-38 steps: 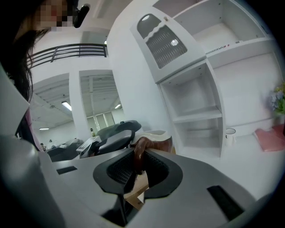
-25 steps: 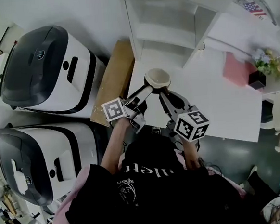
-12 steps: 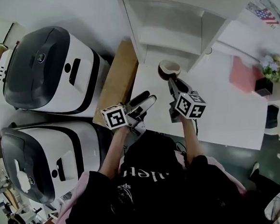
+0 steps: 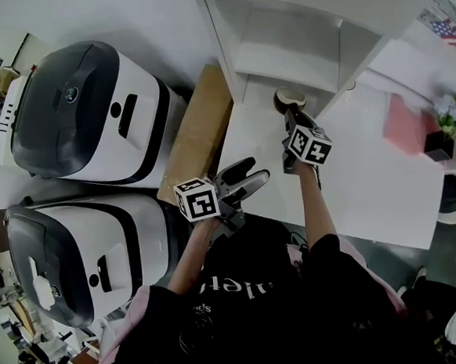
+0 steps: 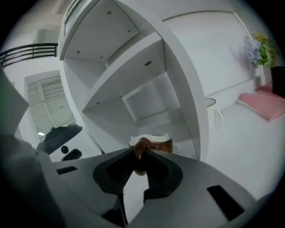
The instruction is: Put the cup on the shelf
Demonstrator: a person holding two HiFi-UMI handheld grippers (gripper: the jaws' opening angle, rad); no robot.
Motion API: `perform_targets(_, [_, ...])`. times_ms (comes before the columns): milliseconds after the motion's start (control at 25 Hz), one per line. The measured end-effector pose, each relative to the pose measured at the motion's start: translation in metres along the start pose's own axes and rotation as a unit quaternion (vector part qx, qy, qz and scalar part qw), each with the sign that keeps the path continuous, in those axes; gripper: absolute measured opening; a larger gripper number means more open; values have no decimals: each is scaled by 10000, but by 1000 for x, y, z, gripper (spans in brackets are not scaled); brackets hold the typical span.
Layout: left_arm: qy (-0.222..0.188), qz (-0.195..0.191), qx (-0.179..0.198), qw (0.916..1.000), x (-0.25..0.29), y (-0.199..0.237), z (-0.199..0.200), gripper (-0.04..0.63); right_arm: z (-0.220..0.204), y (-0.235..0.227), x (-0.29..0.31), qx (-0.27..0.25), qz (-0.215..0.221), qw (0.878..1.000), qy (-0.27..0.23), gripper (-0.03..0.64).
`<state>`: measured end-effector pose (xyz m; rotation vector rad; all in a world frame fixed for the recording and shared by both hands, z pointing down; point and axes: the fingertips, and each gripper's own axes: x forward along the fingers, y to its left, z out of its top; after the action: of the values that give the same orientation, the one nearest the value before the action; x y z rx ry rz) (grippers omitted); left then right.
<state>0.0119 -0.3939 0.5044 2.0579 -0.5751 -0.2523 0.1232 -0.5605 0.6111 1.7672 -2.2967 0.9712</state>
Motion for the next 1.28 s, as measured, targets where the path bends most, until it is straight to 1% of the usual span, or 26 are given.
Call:
perform_targets(120, [-15, 90, -17, 10000, -4, 2, 2, 387, -2, -12, 8, 46, -179, 9998, -17, 80])
perform_targets(240, [-56, 70, 27, 10000, -8, 5, 3, 385, 0, -20, 12, 50, -310, 9994, -176, 80])
perform_targets(400, [-64, 111, 44, 9999, -10, 8, 3, 385, 3, -25, 25, -182, -435, 9982, -361, 80])
perform_targets(600, [-38, 154, -59, 9999, -10, 3, 2, 383, 10, -26, 42, -527, -465, 9971, -301, 80])
perform_targets(960, [-121, 204, 3, 9997, -17, 5, 6, 383, 18, -26, 63, -943, -433, 9945, -128, 80])
perform_targets(1280, [-219, 267, -24, 9994, -28, 5, 6, 382, 18, -26, 76, -1348, -383, 9901, 49, 81])
